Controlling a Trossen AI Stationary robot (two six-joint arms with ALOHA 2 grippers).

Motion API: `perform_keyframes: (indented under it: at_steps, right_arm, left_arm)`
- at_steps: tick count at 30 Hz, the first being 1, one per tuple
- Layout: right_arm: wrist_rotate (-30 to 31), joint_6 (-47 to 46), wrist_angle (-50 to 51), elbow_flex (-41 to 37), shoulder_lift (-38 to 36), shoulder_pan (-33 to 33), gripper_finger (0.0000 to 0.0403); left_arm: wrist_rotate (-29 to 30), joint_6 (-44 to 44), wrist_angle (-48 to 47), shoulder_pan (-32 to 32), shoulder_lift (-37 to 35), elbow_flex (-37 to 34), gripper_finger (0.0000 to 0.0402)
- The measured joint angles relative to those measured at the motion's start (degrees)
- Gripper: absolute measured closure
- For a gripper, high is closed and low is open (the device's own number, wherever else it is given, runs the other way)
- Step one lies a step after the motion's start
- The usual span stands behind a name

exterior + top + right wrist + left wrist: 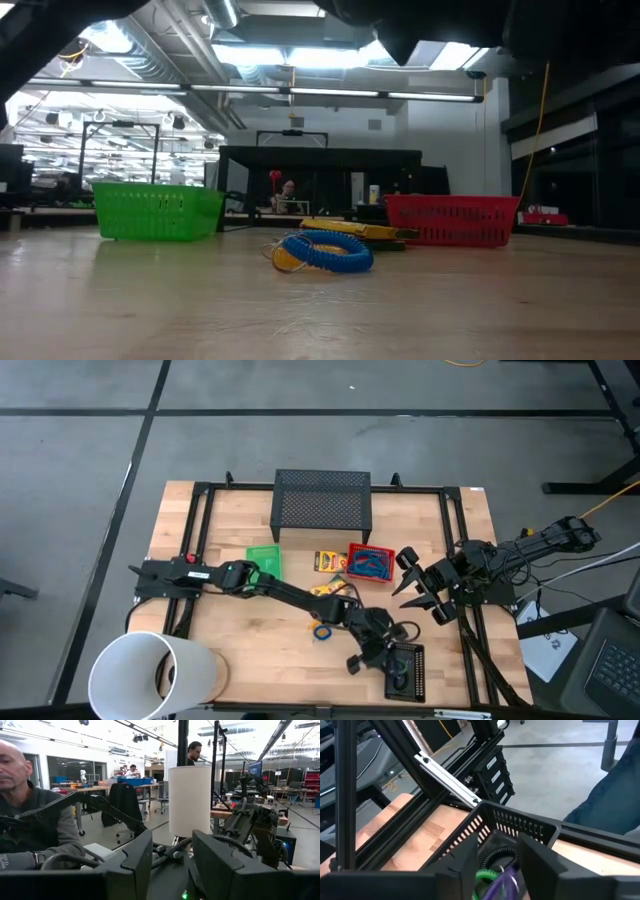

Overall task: Pick & Place Office Desk Supplies
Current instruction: Put the blue spring keychain into the black bin

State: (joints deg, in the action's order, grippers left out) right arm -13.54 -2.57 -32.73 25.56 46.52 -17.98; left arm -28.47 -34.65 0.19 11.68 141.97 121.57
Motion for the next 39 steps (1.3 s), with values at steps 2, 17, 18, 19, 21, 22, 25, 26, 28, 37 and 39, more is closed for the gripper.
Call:
perform_keyframes:
  at_steps: [2,17,18,19,21,22,25,26,28,37,39]
  right_arm:
    - [0.0,0.0,0.0,0.0,0.0,0.0,0.0263]
    - [-6.27,3.3,2.66,0.0,-3.78,-0.11,0.0264]
    - [-7.54,3.31,3.18,-0.18,-4.11,-0.11,0.0264]
    - [-8.25,3.54,2.22,-1.15,-4.55,-0.12,0.0264]
    - [-8.42,4.33,-1.94,-4.96,-5.96,-0.1,0.0264]
    - [-7.6,4.35,-4.28,-7.55,-7.13,0.09,0.0264]
    - [-4.81,3.34,-11.09,-16.05,-13.41,0.84,0.0264]
    - [-4.02,2.76,-11.89,-18.41,-16.4,1.03,0.0264]
    - [-2.35,1.31,-10.53,-21.11,-21.51,1.23,0.0264]
    - [6.74,0.39,7.12,-24.66,-32.86,1.44,0.0264]
    - [10.12,2.04,7.8,-24.59,-33.68,1.43,0.0264]
  left_arm:
    - [0.04,0.38,-0.06,0.22,0.0,-0.01,0.0249]
    - [-0.09,1.24,-24.32,1.38,-2.54,-0.02,0.0271]
    - [0.24,1.36,-24.46,1.43,-2.59,-0.02,0.0273]
    - [0.93,1.48,-25.19,1.55,-3.0,-0.02,0.0274]
    - [3.14,1.42,-26.48,2.01,-3.87,-0.08,0.0276]
    - [4.52,1.31,-26.55,2.12,-4.53,-0.04,0.0276]
    - [6.72,1.01,-29.64,2.64,-6.61,-0.01,0.0276]
    - [7.09,1.03,-31.02,2.82,-7.45,-0.02,0.0276]
    - [7.11,1.34,-32.69,3.05,-8.68,-0.39,0.0276]
    - [15.62,3.27,-46.74,4.53,-12.11,-0.41,0.0276]
    - [17.8,5.29,-49.53,4.37,-12.11,-0.43,0.0276]
